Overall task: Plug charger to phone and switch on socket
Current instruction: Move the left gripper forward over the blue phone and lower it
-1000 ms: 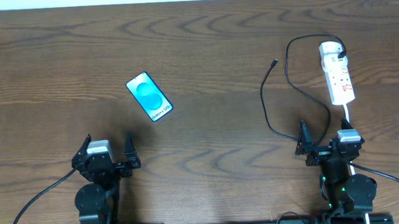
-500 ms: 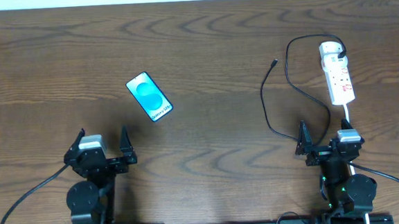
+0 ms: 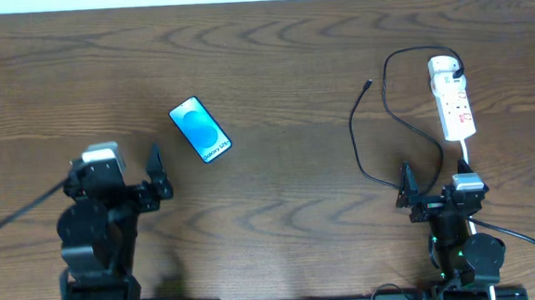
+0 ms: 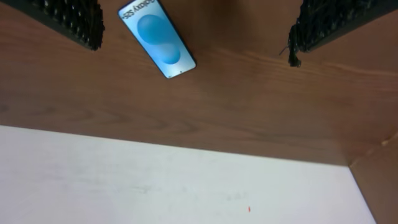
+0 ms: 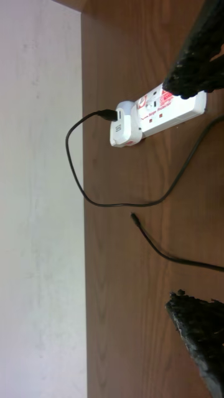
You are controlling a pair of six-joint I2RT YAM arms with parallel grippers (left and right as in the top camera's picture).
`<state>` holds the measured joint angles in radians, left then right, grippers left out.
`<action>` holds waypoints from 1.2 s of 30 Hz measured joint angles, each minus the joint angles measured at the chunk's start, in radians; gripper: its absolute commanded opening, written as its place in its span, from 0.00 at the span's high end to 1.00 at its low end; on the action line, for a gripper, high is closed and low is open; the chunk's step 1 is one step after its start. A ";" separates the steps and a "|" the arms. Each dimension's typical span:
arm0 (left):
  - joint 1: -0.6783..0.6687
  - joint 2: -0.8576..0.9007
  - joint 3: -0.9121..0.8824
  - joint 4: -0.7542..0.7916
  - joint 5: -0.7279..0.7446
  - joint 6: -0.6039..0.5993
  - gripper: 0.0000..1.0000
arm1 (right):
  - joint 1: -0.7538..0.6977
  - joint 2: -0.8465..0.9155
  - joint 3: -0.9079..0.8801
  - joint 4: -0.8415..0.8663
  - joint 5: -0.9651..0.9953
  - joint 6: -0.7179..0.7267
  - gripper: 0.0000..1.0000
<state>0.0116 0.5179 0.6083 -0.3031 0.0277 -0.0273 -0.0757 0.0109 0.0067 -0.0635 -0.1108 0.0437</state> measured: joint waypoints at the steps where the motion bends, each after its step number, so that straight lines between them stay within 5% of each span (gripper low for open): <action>1: 0.000 0.039 0.043 -0.012 0.000 -0.019 0.02 | 0.000 0.000 0.000 0.000 0.000 0.000 0.01; 12: -0.033 0.396 0.439 -0.274 -0.003 -0.151 0.02 | 0.000 0.000 0.000 0.000 0.001 0.000 0.01; 22: -0.190 0.706 0.700 -0.349 -0.069 -0.267 0.02 | 0.000 0.000 0.000 0.000 0.003 0.000 0.01; 28: -0.280 0.844 0.776 -0.435 -0.105 -0.283 0.02 | 0.000 0.000 0.000 0.000 0.003 0.000 0.01; 36: -0.306 0.855 0.779 -0.475 0.051 -0.241 0.02 | 0.000 0.000 0.000 0.000 0.003 0.000 0.01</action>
<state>-0.2939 1.3724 1.3869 -0.7780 0.0788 -0.2687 -0.0757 0.0109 0.0071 -0.0635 -0.1074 0.0437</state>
